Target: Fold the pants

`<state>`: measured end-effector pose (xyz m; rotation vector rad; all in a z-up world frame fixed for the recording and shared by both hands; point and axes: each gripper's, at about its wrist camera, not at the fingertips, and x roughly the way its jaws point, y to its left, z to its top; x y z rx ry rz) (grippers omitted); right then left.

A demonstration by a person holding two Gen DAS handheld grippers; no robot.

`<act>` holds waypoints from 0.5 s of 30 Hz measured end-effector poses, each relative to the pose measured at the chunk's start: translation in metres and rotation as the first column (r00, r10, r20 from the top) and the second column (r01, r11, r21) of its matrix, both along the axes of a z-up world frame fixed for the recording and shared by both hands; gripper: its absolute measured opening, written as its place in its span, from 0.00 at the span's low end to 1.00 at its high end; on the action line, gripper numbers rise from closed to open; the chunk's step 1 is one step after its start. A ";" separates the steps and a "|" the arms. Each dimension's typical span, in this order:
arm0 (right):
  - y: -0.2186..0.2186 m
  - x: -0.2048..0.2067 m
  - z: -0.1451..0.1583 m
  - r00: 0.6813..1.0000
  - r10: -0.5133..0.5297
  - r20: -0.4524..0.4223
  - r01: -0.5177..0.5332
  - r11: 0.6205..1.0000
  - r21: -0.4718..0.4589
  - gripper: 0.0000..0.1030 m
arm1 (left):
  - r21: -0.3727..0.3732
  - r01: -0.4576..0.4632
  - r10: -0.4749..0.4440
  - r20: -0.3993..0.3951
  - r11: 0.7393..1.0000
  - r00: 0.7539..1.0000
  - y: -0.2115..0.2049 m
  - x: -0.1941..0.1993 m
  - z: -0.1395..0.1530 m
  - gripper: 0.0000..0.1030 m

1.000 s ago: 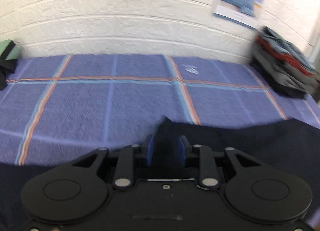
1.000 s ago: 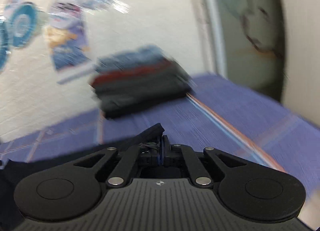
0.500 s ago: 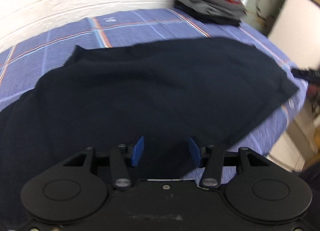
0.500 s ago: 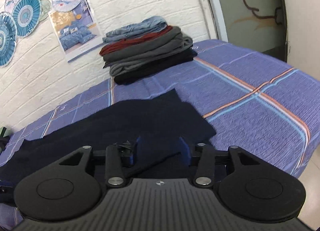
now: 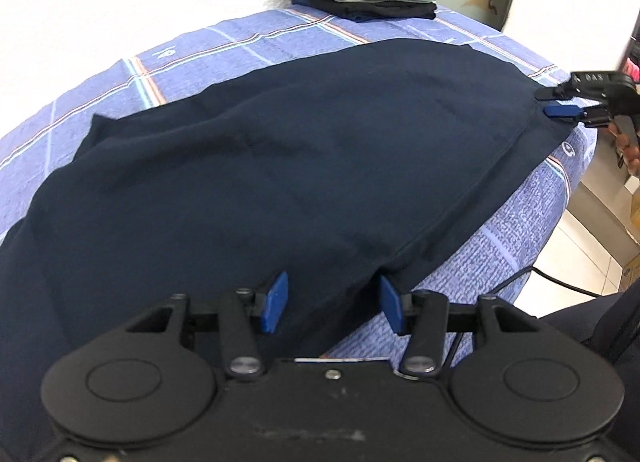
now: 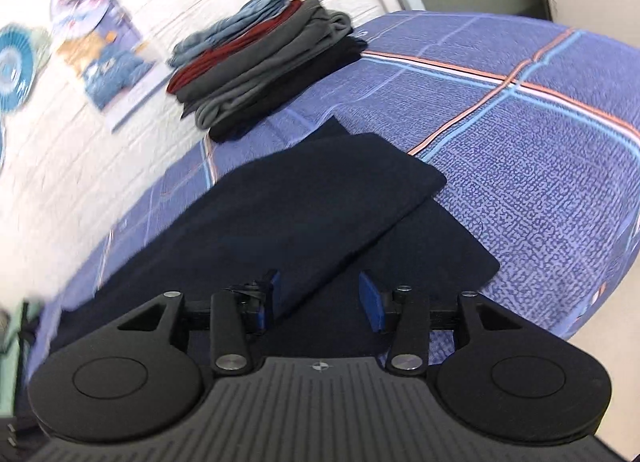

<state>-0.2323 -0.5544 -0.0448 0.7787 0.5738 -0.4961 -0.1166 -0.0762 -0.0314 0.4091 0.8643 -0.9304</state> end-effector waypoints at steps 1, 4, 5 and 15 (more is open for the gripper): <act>-0.002 0.002 -0.001 1.000 -0.015 0.005 0.015 1.000 0.005 0.74 | 0.002 0.000 -0.001 0.006 1.000 1.000 -0.001 -0.001 0.000 0.49; -0.009 0.011 -0.003 0.998 -0.062 0.022 0.062 0.998 0.019 0.74 | 0.011 -0.012 0.011 0.014 1.000 1.000 -0.005 0.003 -0.002 0.42; -0.011 0.014 -0.002 0.997 -0.076 0.024 0.076 0.997 0.018 0.67 | 0.013 -0.023 0.022 0.018 1.000 1.000 -0.007 0.003 -0.002 0.34; -0.015 0.022 0.075 0.976 0.049 0.213 -0.016 0.988 -0.154 0.04 | -0.173 -0.070 0.065 -0.035 0.982 0.997 0.028 0.013 0.053 0.02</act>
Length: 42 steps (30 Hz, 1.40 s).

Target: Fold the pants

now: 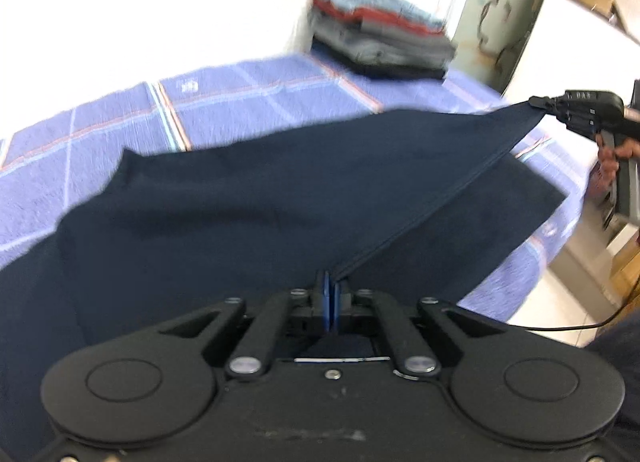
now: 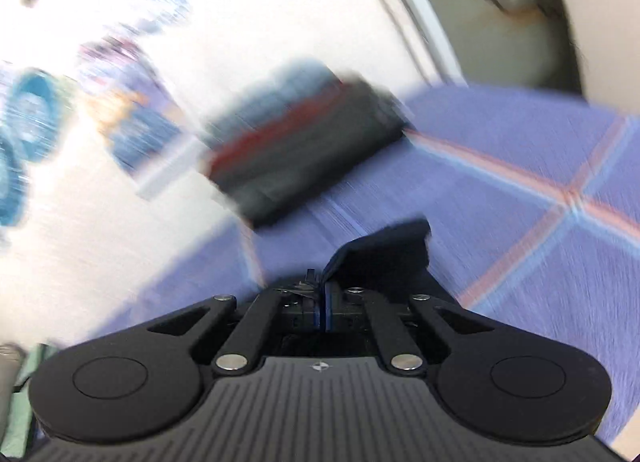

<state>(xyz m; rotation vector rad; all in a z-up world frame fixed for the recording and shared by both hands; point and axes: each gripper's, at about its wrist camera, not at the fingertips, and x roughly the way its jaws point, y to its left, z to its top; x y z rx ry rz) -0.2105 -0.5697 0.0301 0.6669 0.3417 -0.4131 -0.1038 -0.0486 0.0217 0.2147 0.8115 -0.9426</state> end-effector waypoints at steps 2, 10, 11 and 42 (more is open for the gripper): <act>0.009 -0.023 0.002 1.000 0.003 -0.007 -0.004 1.000 -0.025 0.03 | 0.004 0.026 -0.026 0.003 1.000 1.000 0.006 -0.009 0.001 0.02; 0.013 -0.066 -0.080 0.966 -0.059 -0.250 0.103 0.981 0.166 0.03 | 0.119 0.052 -0.040 -0.099 0.991 0.994 -0.008 -0.011 -0.053 0.06; 0.014 -0.067 -0.078 0.968 -0.060 -0.245 0.102 0.981 0.164 0.05 | 0.116 0.049 -0.037 -0.099 0.992 0.994 -0.007 -0.011 -0.052 0.07; -0.024 0.086 -0.082 0.875 0.444 -0.193 -0.437 0.896 0.082 0.60 | 0.117 -0.424 0.430 -0.032 0.898 0.902 -0.007 0.159 -0.048 0.47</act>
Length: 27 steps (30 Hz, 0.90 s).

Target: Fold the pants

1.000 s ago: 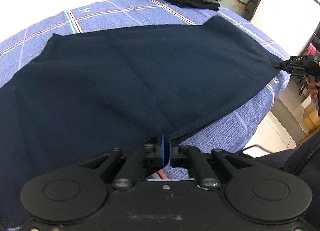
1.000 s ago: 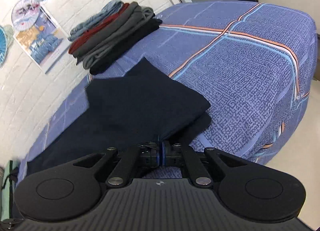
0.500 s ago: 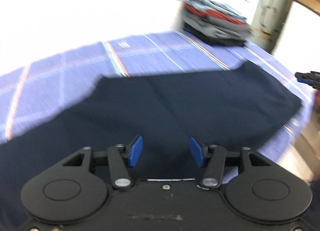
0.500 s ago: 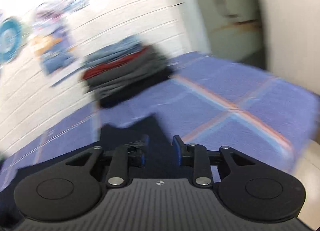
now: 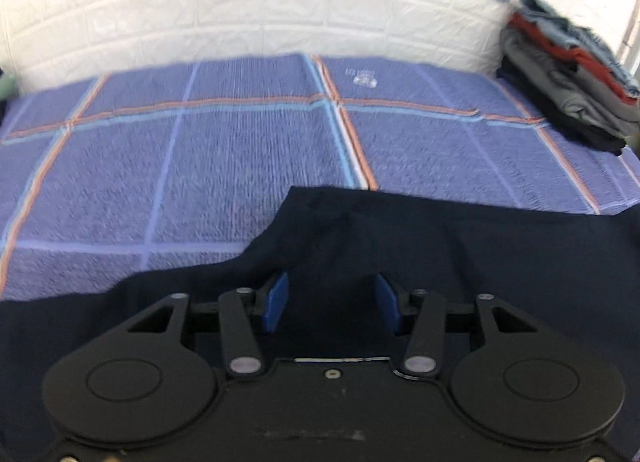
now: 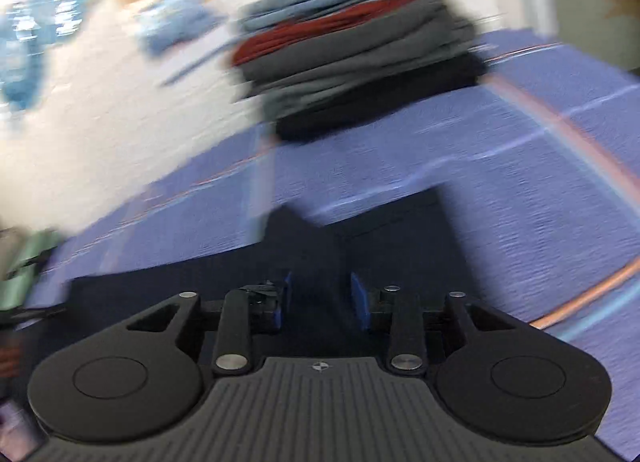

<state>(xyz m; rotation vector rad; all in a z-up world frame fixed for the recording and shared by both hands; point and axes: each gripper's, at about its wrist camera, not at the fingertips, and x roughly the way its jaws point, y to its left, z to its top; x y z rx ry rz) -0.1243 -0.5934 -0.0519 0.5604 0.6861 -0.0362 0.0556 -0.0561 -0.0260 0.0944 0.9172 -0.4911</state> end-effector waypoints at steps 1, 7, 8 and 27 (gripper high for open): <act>0.009 0.001 0.000 0.998 0.070 -0.005 -0.070 0.998 0.008 0.62 | 0.011 0.005 -0.005 0.006 1.000 1.000 -0.001 0.000 -0.002 0.49; 0.013 -0.004 0.018 0.990 0.131 0.059 -0.129 0.991 -0.043 0.74 | 0.028 0.016 -0.016 0.021 0.999 1.000 -0.004 -0.004 -0.003 0.52; 0.006 -0.003 0.018 0.993 0.095 0.064 -0.093 0.995 -0.039 0.75 | 0.028 0.015 -0.016 0.021 0.999 1.000 -0.005 -0.003 -0.003 0.53; 0.006 0.001 0.006 0.996 -0.031 0.085 0.045 0.986 -0.161 0.14 | 0.048 0.032 -0.034 0.031 0.998 0.999 -0.010 -0.004 -0.007 0.59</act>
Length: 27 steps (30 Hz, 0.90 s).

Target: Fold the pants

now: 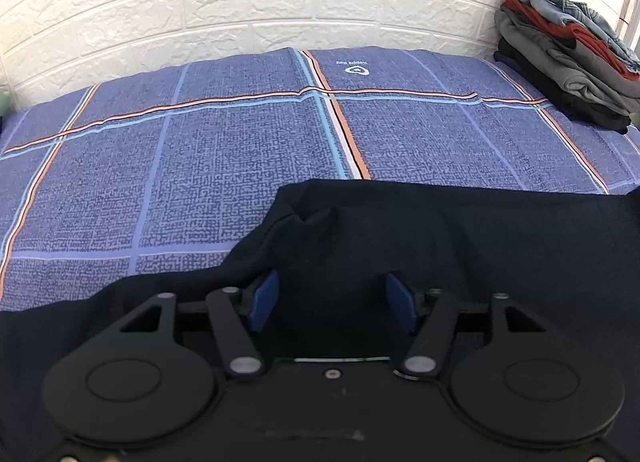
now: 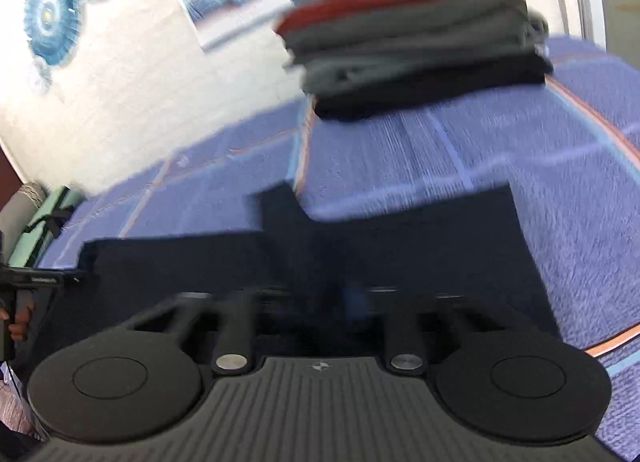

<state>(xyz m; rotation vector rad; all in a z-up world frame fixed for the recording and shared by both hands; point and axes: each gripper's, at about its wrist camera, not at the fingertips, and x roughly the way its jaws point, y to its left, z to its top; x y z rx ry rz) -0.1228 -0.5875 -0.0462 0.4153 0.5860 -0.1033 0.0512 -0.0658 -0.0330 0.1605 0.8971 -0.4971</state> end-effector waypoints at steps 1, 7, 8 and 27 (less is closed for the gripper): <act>0.004 -0.009 0.011 0.998 -0.040 0.051 0.044 0.996 -0.078 0.14 | -0.003 0.002 -0.002 -0.001 1.000 1.000 0.000 0.000 0.000 0.59; -0.006 -0.036 0.024 0.993 -0.065 0.096 0.079 0.985 -0.152 0.70 | -0.004 0.009 -0.009 -0.002 1.000 1.000 0.000 0.002 -0.001 0.60; -0.017 -0.040 0.021 0.988 -0.108 0.110 0.117 0.990 -0.078 0.68 | -0.006 0.009 -0.009 -0.003 1.000 1.000 0.001 0.002 -0.001 0.60; -0.048 0.006 -0.036 0.966 -0.205 -0.159 0.168 0.961 -0.221 0.81 | -0.022 -0.015 0.015 0.035 1.000 0.999 0.001 0.007 0.018 0.58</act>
